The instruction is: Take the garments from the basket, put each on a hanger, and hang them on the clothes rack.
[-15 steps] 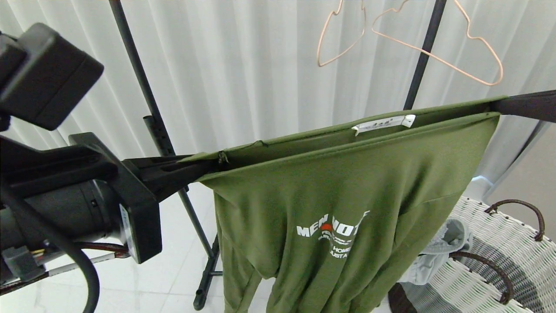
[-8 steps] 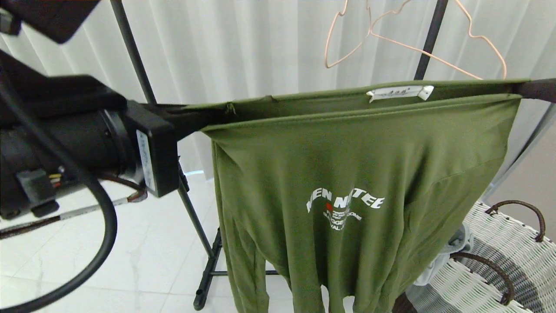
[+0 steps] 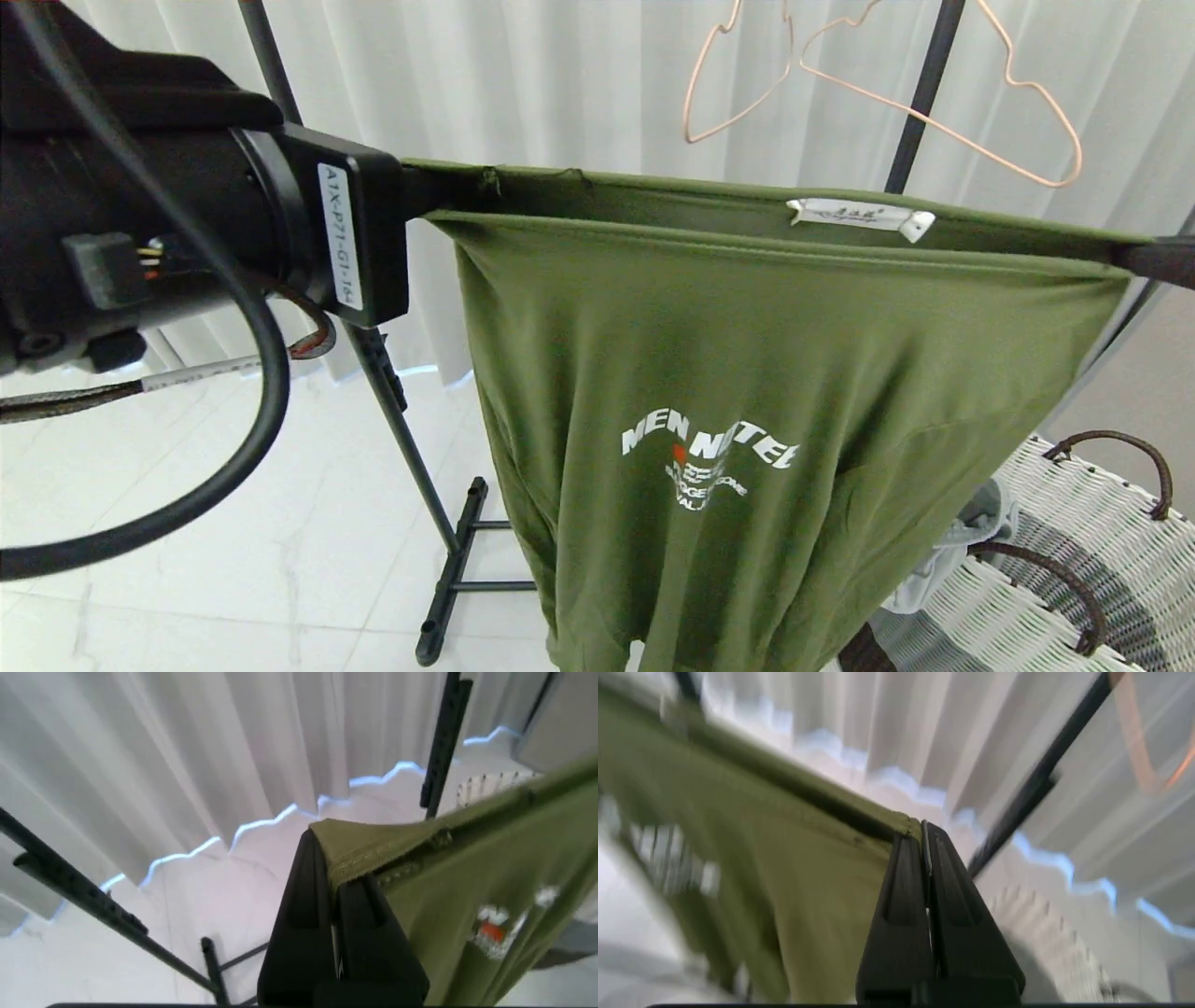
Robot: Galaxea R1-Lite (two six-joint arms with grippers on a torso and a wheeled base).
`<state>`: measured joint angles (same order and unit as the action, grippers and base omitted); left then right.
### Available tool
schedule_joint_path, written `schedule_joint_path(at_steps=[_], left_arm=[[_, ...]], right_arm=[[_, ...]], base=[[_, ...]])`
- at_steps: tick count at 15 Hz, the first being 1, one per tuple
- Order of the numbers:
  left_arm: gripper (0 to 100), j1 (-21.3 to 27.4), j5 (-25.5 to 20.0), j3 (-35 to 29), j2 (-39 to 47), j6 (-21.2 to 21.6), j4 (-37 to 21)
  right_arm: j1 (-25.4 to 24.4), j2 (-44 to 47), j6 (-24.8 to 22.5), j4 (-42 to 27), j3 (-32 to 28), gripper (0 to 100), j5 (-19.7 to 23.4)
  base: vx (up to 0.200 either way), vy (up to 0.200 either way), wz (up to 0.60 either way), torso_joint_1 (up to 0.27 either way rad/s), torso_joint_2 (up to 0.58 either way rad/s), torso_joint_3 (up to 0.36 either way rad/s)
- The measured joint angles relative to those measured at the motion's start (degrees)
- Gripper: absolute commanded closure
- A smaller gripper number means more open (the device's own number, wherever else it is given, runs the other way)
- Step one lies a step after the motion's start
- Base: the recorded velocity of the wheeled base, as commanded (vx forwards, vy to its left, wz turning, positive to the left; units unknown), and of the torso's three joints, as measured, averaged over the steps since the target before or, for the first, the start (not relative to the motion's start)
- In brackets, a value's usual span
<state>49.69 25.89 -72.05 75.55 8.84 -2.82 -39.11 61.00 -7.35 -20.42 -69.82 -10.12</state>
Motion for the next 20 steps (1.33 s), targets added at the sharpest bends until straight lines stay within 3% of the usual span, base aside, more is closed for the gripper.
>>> schedule_joint_path(at_steps=[3,5,8,10,12,14,17,20], left_arm=[[100,0.6,4.6,-2.8,3.4,-6.7,3.1],[100,0.7,5.9,-4.9,6.2,-8.8,3.7],[100,0.8,6.0,-4.2,7.0,-8.8,3.3],[100,1.1,5.7,-2.5,5.4,-8.7,-0.6],[100,2.8,5.5,-1.4,2.3,-8.7,-6.9],[100,7.6,5.7,0.4,-1.8,-8.9,-12.9],[100,15.7,5.7,3.4,-6.4,-9.0,-14.0],[100,19.7,5.6,4.5,-8.5,-8.9,-14.1]], right_arm=[[-3.1,-6.1,0.0,-13.1,-1.9,100,10.5],[-6.8,-8.6,0.0,-15.8,-2.1,100,12.9],[-8.2,-9.6,-0.9,-16.1,-2.1,100,11.2],[-8.2,-9.2,-1.9,-15.5,-2.1,100,3.8],[-8.1,-7.7,-2.1,-10.4,-1.8,100,-2.1],[-8.0,-5.0,-2.0,1.2,-0.5,100,-3.6],[-8.2,0.7,-2.2,18.2,2.2,100,-3.6],[-8.2,5.4,-2.3,21.6,1.6,100,-3.6]], base=[[0.0,0.0,0.0,0.0,0.0,0.0],[0.0,0.0,0.0,0.0,0.0,0.0],[0.0,0.0,0.0,0.0,0.0,0.0],[0.0,0.0,0.0,0.0,0.0,0.0],[0.0,0.0,0.0,0.0,0.0,0.0],[0.0,0.0,0.0,0.0,0.0,0.0],[0.0,0.0,0.0,0.0,0.0,0.0],[0.0,0.0,0.0,0.0,0.0,0.0]])
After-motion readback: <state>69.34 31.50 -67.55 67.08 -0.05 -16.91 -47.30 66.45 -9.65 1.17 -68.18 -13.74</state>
